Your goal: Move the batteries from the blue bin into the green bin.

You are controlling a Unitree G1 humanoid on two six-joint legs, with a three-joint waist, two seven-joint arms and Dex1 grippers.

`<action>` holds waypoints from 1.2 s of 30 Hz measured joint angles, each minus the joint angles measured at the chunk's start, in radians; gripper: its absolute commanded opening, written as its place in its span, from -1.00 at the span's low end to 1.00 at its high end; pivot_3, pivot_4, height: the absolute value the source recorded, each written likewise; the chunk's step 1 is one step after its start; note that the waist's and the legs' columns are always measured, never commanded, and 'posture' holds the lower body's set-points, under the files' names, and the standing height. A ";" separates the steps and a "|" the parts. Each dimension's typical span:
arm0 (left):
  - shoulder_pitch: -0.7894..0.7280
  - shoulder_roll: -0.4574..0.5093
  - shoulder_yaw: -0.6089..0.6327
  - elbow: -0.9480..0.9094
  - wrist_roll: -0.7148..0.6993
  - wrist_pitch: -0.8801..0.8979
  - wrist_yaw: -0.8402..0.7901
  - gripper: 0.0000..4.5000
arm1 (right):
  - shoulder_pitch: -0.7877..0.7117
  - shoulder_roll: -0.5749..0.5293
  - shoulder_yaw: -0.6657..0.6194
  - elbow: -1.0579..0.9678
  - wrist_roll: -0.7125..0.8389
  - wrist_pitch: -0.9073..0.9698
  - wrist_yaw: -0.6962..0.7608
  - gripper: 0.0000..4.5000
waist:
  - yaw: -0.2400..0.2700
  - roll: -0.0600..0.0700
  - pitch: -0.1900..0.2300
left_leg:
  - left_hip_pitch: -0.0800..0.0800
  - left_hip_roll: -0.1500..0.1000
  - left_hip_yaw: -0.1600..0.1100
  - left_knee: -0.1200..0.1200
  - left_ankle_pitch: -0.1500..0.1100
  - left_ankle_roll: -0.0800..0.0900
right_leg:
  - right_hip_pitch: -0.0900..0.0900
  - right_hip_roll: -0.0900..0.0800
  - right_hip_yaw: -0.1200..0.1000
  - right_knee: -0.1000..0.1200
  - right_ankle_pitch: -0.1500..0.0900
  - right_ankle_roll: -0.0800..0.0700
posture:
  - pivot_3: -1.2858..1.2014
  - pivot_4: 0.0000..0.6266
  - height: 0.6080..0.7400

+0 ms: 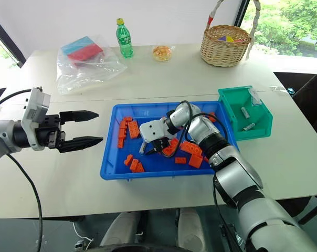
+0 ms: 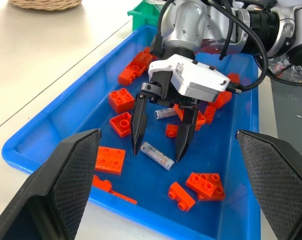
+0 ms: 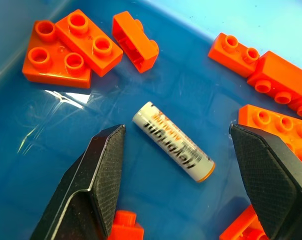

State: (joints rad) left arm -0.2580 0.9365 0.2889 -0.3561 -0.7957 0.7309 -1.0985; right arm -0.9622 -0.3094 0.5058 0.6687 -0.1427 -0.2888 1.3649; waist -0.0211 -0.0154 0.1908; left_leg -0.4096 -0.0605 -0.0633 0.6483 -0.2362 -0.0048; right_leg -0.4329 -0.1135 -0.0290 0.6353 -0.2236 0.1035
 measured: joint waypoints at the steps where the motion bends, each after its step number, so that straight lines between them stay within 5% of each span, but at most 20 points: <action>1: 0.000 0.000 0.000 0.000 0.000 -0.001 0.001 1.00 | 0.000 0.003 -0.001 0.001 0.000 0.005 0.002 0.28 | 0.000 0.000 0.000 | 0.000 0.000 0.000 0.000 0.000 0.000 | 0.000 0.000 0.000 0.000 0.000 0.000 | 0.03 -0.52 0.29; 7: -0.001 -0.001 -0.001 0.002 0.001 -0.004 0.010 1.00 | 0.000 0.005 -0.002 0.002 0.001 0.033 0.014 -0.96 | 0.001 0.000 0.000 | 0.000 0.000 0.000 0.000 0.000 0.000 | 0.000 0.000 0.000 0.000 0.000 0.000 | 0.03 -0.52 0.29; 15: -0.033 -0.005 -0.038 0.026 0.006 -0.021 0.008 1.00 | 0.014 -0.007 -0.030 -0.070 0.029 0.140 0.014 -0.95 | 0.002 0.000 0.000 | 0.000 0.000 0.000 0.000 0.000 0.000 | 0.000 0.000 0.000 0.000 0.000 0.000 | 0.03 -0.52 0.29; 20: -0.051 -0.005 -0.055 0.034 0.007 -0.021 -0.006 1.00 | 0.066 -0.059 -0.127 -0.346 0.119 0.418 -0.011 -0.95 | 0.006 0.000 0.000 | -0.001 0.000 -0.001 0.000 0.000 0.000 | -0.001 0.000 0.000 0.000 0.000 0.000 | 0.03 -0.52 0.29; 26: -0.064 -0.029 -0.094 0.032 0.001 -0.020 -0.011 1.00 | 0.104 -0.228 -0.380 -0.762 0.245 0.912 -0.182 -0.95 | 0.018 0.000 0.000 | -0.001 0.000 -0.001 0.000 0.000 0.000 | 0.000 -0.002 -0.001 -0.001 0.000 0.000 | 0.03 -0.52 0.29; 36: -0.130 -0.073 -0.163 0.089 0.027 -0.044 -0.041 1.00 | 0.406 -0.539 -0.768 -0.823 0.227 1.169 -0.480 -0.95 | 0.025 0.000 0.000 | -0.002 0.000 0.003 0.000 -0.001 0.002 | 0.000 -0.005 0.000 -0.003 -0.002 -0.003 | 0.03 -0.52 0.29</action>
State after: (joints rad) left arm -0.3880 0.8635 0.1262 -0.2675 -0.7685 0.6866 -1.1391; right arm -0.5559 -0.8480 -0.2617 -0.1544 0.0839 0.8805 0.8853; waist 0.0034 -0.0154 0.1911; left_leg -0.4116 -0.0603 -0.0606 0.6485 -0.2373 -0.0024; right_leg -0.4327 -0.1180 -0.0287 0.6325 -0.2255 0.1001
